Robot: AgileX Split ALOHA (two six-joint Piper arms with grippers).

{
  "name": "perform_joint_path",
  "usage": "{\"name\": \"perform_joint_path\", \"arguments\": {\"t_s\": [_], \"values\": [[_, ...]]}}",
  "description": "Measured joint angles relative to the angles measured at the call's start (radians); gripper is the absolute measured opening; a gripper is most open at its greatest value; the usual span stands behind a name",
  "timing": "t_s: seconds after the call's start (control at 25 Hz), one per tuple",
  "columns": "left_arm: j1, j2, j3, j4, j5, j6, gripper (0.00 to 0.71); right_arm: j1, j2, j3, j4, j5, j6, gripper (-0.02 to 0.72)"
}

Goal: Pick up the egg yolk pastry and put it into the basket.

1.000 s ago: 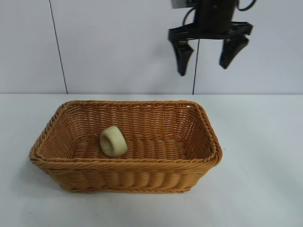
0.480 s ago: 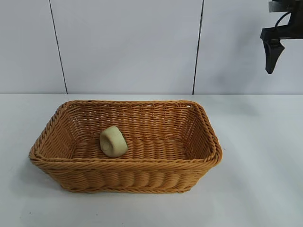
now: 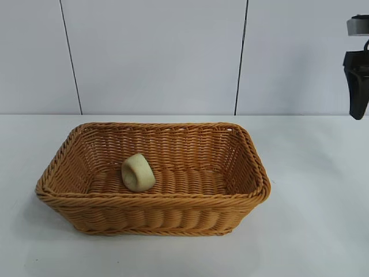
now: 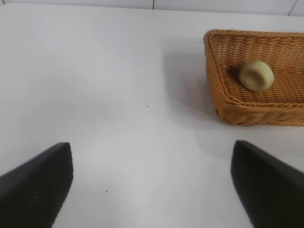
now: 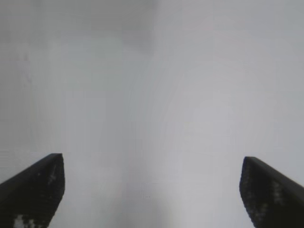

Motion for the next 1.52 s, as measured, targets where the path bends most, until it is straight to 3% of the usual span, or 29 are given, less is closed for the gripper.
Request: {"name": "perform_joint_path", "arguments": {"t_s": [0.32, 0.64, 1.16, 1.52], "values": [[0.0, 0.0, 0.0, 0.0, 0.0, 0.0, 0.696, 0.0, -0.419, 0.326, 0.03, -0.01, -0.004, 0.695], [0.0, 0.0, 0.0, 0.0, 0.0, 0.0, 0.696, 0.0, -0.85, 0.585, 0.036, -0.166, -0.024, 0.695], [0.0, 0.0, 0.0, 0.0, 0.0, 0.0, 0.696, 0.003, -1.259, 0.594, 0.041, -0.187, -0.033, 0.695], [0.0, 0.0, 0.0, 0.0, 0.0, 0.0, 0.696, 0.099, -1.483, 0.594, 0.05, -0.186, -0.033, 0.695]]}}
